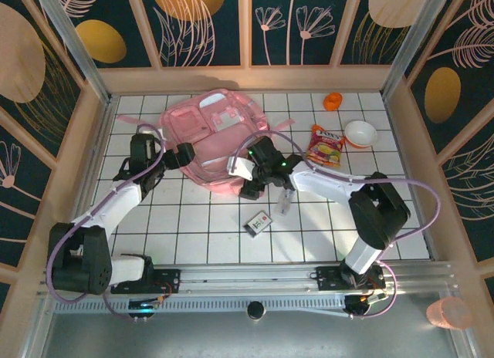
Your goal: Pack the student bag
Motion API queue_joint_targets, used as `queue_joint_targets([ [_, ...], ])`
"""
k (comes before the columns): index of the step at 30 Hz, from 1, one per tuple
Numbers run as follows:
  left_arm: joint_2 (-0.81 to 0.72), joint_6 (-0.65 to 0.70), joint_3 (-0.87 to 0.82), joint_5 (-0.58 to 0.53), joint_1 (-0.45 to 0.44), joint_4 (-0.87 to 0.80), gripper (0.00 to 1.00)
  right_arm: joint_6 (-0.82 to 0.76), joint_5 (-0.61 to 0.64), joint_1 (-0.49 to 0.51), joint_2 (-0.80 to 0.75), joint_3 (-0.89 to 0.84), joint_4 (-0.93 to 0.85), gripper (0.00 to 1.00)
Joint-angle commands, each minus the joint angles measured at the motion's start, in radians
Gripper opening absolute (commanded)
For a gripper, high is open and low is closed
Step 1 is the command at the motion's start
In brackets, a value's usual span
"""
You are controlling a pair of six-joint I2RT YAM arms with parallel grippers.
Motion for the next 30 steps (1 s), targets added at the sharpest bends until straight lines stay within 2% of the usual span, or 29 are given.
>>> queue_joint_targets([
  [1, -0.007, -0.051, -0.015, 0.032, 0.001, 0.065, 0.94, -0.102, 0.023, 0.006, 0.041, 0.023, 0.107, 0.91],
  [6, 0.017, -0.067, -0.019, 0.059, 0.001, 0.091, 0.93, -0.191, 0.099, 0.016, 0.123, 0.016, 0.185, 0.9],
  [9, 0.033, -0.069, -0.019, 0.074, 0.001, 0.094, 0.92, -0.217, 0.125, 0.017, 0.147, -0.014, 0.267, 0.82],
  [12, 0.038, -0.054, -0.019, 0.078, 0.001, 0.09, 0.92, -0.235, 0.137, 0.017, 0.138, -0.05, 0.364, 0.55],
  [13, 0.038, -0.043, -0.019, 0.084, 0.0, 0.087, 0.91, -0.242, 0.157, 0.017, 0.131, -0.045, 0.364, 0.36],
  [14, 0.036, -0.021, -0.017, 0.104, 0.001, 0.085, 0.9, -0.243, 0.164, 0.016, 0.123, -0.028, 0.342, 0.03],
  [15, 0.037, 0.003, -0.014, 0.127, 0.0, 0.081, 0.89, -0.243, 0.177, 0.015, 0.113, -0.013, 0.323, 0.0],
  [19, 0.033, 0.113, 0.006, 0.208, 0.0, 0.043, 0.88, -0.273, 0.125, -0.003, 0.002, 0.008, 0.257, 0.0],
  [23, -0.003, 0.197, -0.001, 0.238, 0.0, 0.056, 0.88, -0.221, -0.072, -0.092, -0.106, 0.086, 0.131, 0.0],
  [25, -0.029, 0.21, -0.017, 0.258, 0.001, 0.087, 0.84, -0.222, -0.196, -0.154, -0.129, 0.157, 0.029, 0.0],
  [30, -0.072, 0.204, -0.071, 0.269, 0.0, 0.146, 0.83, -0.218, -0.334, -0.244, -0.163, 0.253, -0.047, 0.0],
])
